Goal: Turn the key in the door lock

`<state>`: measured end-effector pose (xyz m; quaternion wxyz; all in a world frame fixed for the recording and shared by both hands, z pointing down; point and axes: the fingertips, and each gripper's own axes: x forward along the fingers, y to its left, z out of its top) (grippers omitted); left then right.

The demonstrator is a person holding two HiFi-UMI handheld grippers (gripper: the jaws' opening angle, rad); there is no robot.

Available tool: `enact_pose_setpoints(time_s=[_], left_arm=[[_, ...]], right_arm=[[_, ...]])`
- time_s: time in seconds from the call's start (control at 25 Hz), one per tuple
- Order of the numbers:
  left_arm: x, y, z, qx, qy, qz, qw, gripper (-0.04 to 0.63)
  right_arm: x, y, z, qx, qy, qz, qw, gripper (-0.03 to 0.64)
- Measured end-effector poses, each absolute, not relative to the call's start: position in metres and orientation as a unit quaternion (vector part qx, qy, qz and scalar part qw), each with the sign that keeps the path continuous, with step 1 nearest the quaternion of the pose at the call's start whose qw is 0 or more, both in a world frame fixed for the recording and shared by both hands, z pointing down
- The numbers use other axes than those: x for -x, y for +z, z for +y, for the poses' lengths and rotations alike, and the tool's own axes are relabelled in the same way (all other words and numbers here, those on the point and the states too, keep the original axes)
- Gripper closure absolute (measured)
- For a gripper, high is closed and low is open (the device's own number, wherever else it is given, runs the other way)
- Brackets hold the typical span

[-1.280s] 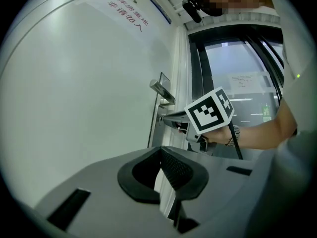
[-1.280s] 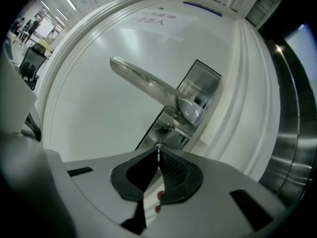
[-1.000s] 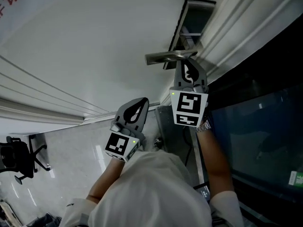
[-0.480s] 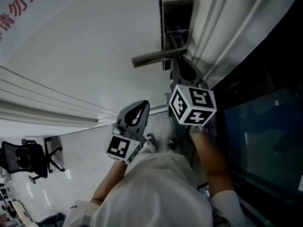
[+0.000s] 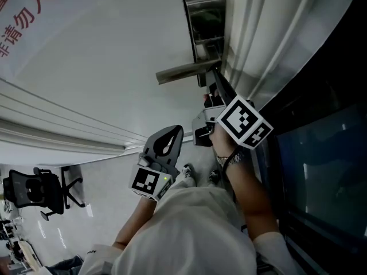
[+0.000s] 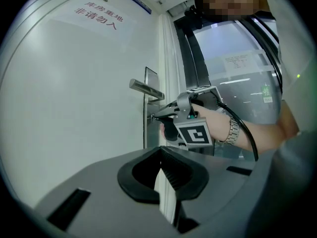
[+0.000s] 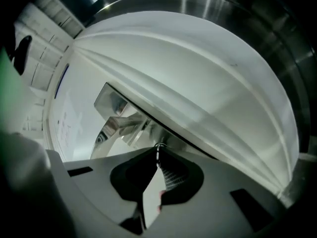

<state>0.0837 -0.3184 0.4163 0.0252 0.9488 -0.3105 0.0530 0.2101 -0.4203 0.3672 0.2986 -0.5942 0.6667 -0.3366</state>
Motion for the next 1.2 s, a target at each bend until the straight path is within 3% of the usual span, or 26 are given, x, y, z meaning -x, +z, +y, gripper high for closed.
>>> enact_pose_setpoints(time_s=[0.36, 0.52, 0.68, 0.84, 1.0, 1.2], left_arm=[[-0.080, 0.423, -0.308, -0.946, 0.068, -0.315, 0.034, 0.589], [-0.076, 0.425, -0.306, -0.945, 0.071, -0.318, 0.033, 0.589], [-0.076, 0.425, -0.304, -0.945, 0.063, -0.319, 0.032, 0.589], [-0.078, 0.425, -0.301, -0.947, 0.059, -0.314, 0.032, 0.589], [-0.077, 0.428, -0.300, -0.947, 0.061, -0.313, 0.035, 0.589], [-0.083, 0.429, -0.300, -0.950, 0.056, -0.304, 0.039, 0.589]], right_arm=[[-0.212, 0.373, -0.420, 0.481, -0.471, 0.574, 0.466, 0.604], [-0.212, 0.374, -0.419, 0.485, -0.470, 0.575, 0.462, 0.603], [-0.211, 0.378, -0.418, 0.480, -0.479, 0.584, 0.446, 0.560], [-0.214, 0.372, -0.412, 0.498, -0.440, 0.634, 0.394, 0.543], [-0.214, 0.369, -0.404, 0.565, -0.345, 0.698, 0.273, 0.489], [-0.209, 0.363, -0.396, 0.611, -0.227, 0.745, 0.142, 0.477]])
